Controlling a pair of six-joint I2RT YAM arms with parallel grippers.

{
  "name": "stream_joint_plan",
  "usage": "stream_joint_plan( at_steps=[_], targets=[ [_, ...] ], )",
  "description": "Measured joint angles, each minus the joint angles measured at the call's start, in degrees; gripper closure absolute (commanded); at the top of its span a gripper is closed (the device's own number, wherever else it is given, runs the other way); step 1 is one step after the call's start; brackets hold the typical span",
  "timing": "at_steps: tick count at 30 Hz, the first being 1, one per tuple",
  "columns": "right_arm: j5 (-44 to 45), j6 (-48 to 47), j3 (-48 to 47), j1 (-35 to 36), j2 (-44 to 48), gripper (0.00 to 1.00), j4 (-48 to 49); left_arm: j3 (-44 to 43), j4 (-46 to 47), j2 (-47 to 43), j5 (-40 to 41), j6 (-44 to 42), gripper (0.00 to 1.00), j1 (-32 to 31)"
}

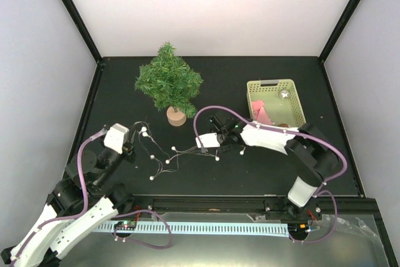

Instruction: Decorate the small christmas tree

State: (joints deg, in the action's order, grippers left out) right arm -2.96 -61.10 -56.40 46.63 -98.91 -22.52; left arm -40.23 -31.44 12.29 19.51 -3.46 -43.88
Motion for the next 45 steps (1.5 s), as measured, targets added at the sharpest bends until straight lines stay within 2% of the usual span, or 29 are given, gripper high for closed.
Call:
stream_joint_plan(
  at_steps=[10, 15, 20, 25, 28, 32, 34, 35, 37, 40, 45],
  targets=[
    [-3.87, 3.58, 3.82, 0.00, 11.96, 0.99, 6.08, 0.00, -0.02, 0.02, 0.00, 0.02, 0.99, 0.00],
    [-7.06, 10.62, 3.82, 0.00, 16.90, 0.99, 9.20, 0.00, -0.02, 0.09, 0.00, 0.04, 0.99, 0.00],
    [-10.16, 20.11, 3.56, 0.02, 25.68, 0.99, 13.86, 0.00, -0.07, 0.28, 0.02, 0.13, 0.98, 0.00],
    [-12.52, 28.28, -1.86, 0.04, 32.28, 0.99, 15.85, 0.00, -0.09, 1.25, 0.07, 0.63, 0.98, 0.00],
    [-14.19, 32.94, -5.84, 0.15, 34.34, 0.99, 18.23, 0.00, -0.07, 1.77, 0.07, 0.74, 0.89, 0.00],
    [-16.39, 39.36, -7.98, 0.24, 35.34, 0.99, 23.32, 0.00, -0.04, 2.62, -0.04, 1.38, 0.87, 0.00],
    [-17.42, 43.04, -8.11, 0.22, 34.91, 0.99, 25.81, -0.02, -0.09, 3.26, -0.39, 2.03, 0.77, 0.00],
    [-17.97, 44.61, -8.20, 0.24, 34.45, 0.99, 26.84, -0.04, -0.17, 3.58, -0.66, 2.23, 0.65, 0.00],
    [-18.97, 47.30, -8.79, 0.35, 33.24, 0.99, 28.24, -0.26, -0.35, 4.63, -1.40, 3.45, 0.54, 0.00],
    [-20.15, 50.12, -10.99, 0.85, 30.80, 0.99, 29.05, -1.09, -0.70, 6.62, -3.19, 5.97, 0.44, 0.00],
    [-21.90, 51.71, -15.26, 1.97, 28.41, 0.99, 29.35, -2.45, -0.61, 9.99, -9.22, 10.82, 0.39, 0.00]
  ],
)
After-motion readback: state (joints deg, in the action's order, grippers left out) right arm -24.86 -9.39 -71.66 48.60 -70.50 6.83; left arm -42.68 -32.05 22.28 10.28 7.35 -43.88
